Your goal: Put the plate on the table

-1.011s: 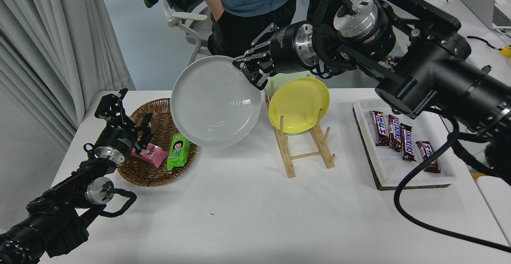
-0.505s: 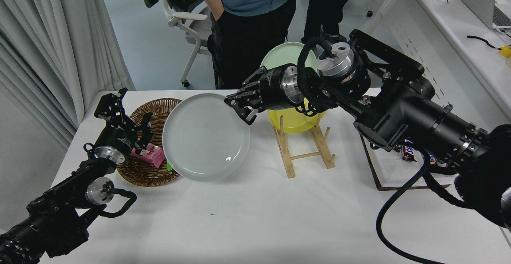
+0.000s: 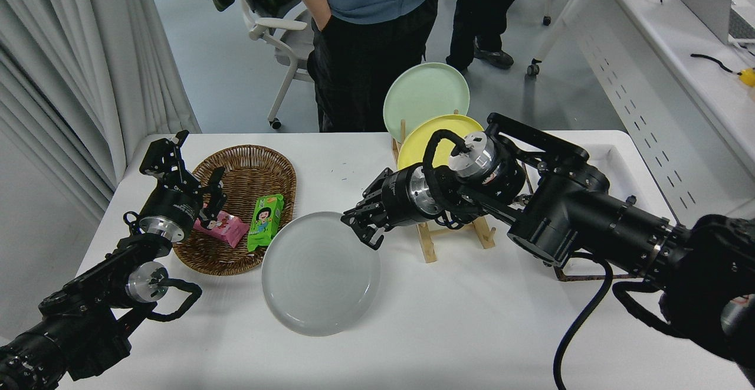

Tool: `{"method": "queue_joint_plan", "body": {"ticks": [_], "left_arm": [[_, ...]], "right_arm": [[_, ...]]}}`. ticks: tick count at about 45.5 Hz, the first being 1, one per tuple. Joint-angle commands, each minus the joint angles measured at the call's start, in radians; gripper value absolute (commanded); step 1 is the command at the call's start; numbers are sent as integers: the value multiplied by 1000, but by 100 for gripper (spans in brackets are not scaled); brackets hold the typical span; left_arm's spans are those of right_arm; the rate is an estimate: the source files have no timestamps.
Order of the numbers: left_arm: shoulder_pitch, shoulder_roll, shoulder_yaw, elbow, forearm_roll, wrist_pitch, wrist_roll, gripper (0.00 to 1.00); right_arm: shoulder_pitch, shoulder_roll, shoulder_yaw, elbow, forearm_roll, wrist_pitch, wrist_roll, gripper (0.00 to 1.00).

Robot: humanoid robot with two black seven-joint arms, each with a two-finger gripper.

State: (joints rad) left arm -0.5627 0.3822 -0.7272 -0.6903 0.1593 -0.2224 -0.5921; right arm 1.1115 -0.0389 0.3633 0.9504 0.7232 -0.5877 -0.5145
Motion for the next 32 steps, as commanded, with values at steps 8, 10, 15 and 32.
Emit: {"method": "queue_joint_plan", "body": {"ticks": [8,10,15,32], "left_arm": [[0,0,0,0,0,0,0,100],[0,1,0,0,-1,0,-2,100],[0,0,0,0,0,0,0,100],[1,0,0,0,0,0,0,100]], "right_arm": [[-51,20,-165,-125,195,22,7,0],[-58,20,-182,-125,223,20,10,0],[-68,20,-196,-125,249,-3,14,0],[-96,16,-185,-202,240,-43,36,0]]}}
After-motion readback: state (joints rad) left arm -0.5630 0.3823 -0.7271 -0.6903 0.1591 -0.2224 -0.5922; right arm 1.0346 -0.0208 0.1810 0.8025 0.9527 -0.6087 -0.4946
